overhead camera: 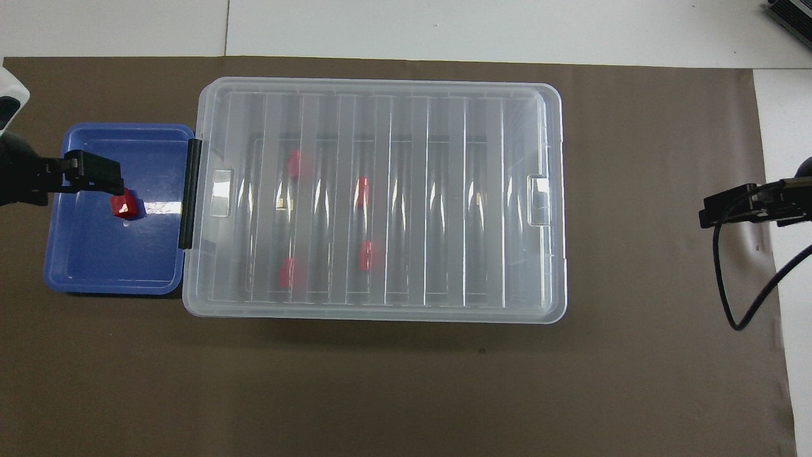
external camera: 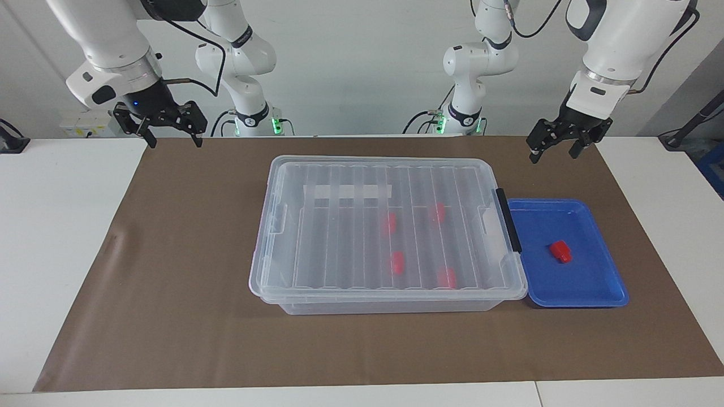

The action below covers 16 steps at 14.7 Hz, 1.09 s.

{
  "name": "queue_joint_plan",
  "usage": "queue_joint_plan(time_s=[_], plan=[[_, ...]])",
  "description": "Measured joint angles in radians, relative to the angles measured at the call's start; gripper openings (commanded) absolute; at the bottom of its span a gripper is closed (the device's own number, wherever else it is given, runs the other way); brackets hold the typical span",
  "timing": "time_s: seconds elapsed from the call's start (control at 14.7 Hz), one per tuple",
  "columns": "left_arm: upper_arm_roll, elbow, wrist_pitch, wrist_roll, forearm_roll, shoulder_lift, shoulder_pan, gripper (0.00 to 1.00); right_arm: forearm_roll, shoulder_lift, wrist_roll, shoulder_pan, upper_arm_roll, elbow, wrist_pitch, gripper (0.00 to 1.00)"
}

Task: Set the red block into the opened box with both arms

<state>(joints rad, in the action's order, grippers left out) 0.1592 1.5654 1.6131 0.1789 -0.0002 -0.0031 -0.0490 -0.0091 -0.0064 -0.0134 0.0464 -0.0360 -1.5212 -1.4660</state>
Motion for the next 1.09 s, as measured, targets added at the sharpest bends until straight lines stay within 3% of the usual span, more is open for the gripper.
queue_joint_plan(time_s=[0.41, 0.88, 1.09], plan=[[0.0, 0.0, 0.0, 0.0, 0.0, 0.0, 0.0, 1.0, 0.0, 0.0, -0.003, 0.007, 0.002, -0.009, -0.034, 1.0], [0.0, 0.0, 0.0, 0.0, 0.0, 0.0, 0.0, 1.0, 0.028, 0.014, -0.112, 0.14, 0.015, -0.235, -0.399, 1.0], [-0.001, 0.0, -0.002, 0.0, 0.0, 0.0, -0.001, 1.0, 0.035, 0.034, -0.114, 0.169, 0.015, -0.306, -0.49, 1.0]])
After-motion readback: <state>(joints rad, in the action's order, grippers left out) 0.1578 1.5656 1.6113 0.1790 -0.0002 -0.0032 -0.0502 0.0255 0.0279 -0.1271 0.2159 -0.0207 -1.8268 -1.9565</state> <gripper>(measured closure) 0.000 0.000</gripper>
